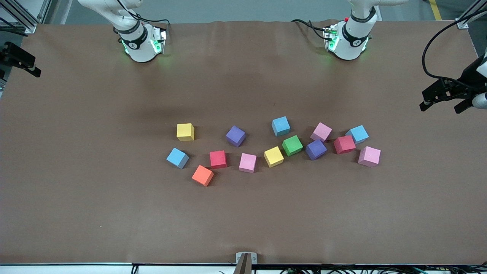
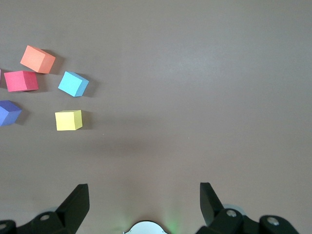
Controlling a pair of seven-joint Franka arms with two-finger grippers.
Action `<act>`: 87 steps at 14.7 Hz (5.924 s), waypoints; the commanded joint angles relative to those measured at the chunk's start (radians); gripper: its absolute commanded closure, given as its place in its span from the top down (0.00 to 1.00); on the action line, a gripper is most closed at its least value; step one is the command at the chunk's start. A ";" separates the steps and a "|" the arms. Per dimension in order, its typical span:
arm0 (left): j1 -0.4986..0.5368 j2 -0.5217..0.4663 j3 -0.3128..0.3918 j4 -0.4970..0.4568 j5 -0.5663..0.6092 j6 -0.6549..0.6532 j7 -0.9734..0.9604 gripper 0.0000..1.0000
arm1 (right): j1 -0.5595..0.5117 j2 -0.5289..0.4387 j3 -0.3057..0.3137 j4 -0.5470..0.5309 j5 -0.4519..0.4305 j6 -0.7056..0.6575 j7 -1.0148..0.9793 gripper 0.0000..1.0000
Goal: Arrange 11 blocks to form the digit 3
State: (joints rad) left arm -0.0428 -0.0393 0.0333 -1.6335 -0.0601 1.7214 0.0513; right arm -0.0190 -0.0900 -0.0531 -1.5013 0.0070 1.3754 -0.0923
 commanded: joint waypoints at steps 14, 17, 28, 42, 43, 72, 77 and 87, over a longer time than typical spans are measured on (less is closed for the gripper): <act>0.011 0.013 -0.001 -0.078 0.069 -0.007 -0.005 1.00 | -0.019 0.009 0.006 0.004 0.028 -0.027 0.005 1.00; 0.018 0.027 -0.001 -0.155 0.083 0.078 0.005 1.00 | -0.018 0.007 0.004 0.004 0.028 -0.027 0.000 1.00; 0.037 0.110 -0.001 -0.490 0.105 0.527 0.077 1.00 | -0.015 0.007 0.006 0.006 0.007 -0.009 -0.010 1.00; 0.032 0.470 -0.004 -0.392 0.106 0.711 0.252 1.00 | -0.019 0.010 0.006 0.010 -0.005 -0.015 -0.009 1.00; 0.028 0.484 -0.004 -0.384 0.106 0.713 0.252 1.00 | -0.021 0.012 0.006 0.010 -0.005 -0.015 -0.009 1.00; 0.027 0.142 -0.419 -0.505 0.092 0.441 -0.365 0.42 | 0.108 0.256 0.010 -0.056 0.091 0.117 0.770 1.00; -0.053 0.209 -0.638 -0.502 0.103 0.480 -0.744 0.42 | 0.258 0.250 0.012 -0.056 0.102 0.142 1.096 1.00; -0.384 0.441 -0.630 -0.476 0.228 0.693 -1.158 0.42 | 0.468 0.435 0.012 -0.112 0.097 0.494 1.681 1.00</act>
State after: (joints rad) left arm -0.4015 0.3378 -0.6030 -2.1365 0.0822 2.3899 -1.0253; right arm 0.4263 0.3072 -0.0319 -1.6180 0.0978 1.8235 1.4963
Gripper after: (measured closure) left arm 0.458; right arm 0.000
